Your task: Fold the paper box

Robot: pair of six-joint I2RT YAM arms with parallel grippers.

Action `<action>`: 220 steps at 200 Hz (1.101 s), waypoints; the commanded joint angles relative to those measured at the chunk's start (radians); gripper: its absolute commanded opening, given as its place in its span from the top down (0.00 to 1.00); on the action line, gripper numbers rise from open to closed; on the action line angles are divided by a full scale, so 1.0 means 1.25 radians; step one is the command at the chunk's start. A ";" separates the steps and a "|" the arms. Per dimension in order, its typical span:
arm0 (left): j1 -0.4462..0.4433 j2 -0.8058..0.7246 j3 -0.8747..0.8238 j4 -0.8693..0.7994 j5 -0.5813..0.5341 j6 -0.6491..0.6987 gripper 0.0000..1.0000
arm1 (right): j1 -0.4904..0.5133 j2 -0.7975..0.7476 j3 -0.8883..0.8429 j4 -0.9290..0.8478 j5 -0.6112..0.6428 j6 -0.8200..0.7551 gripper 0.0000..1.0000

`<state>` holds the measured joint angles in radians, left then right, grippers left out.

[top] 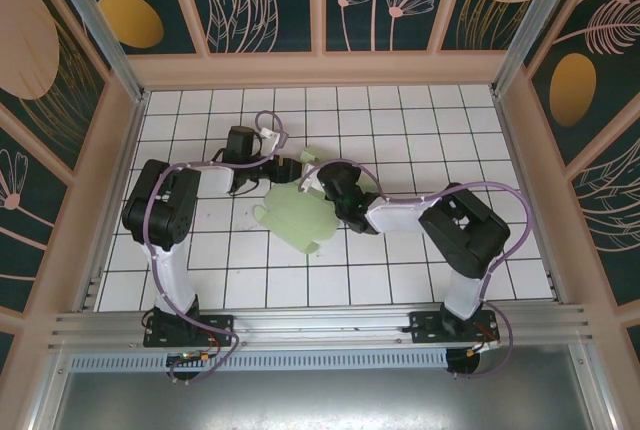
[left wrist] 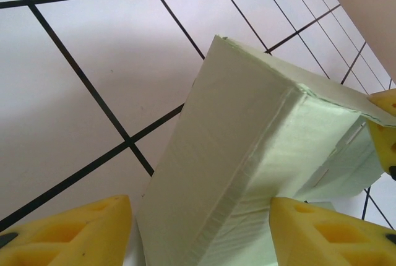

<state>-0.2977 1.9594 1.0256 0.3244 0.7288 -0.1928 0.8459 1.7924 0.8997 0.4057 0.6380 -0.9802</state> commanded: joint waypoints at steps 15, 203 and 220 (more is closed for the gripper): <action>-0.005 -0.047 -0.001 -0.006 -0.008 0.026 0.37 | -0.005 -0.026 0.027 -0.087 -0.052 0.039 1.00; 0.008 -0.086 -0.019 0.052 0.009 -0.049 0.29 | -0.032 -0.021 0.143 -0.258 -0.130 0.173 0.99; 0.023 -0.120 -0.037 0.085 0.004 -0.079 0.25 | -0.046 -0.037 0.147 -0.281 -0.184 0.215 0.99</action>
<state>-0.2916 1.8977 1.0065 0.3294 0.7200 -0.2230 0.8162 1.7813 1.0466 0.0994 0.5014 -0.8093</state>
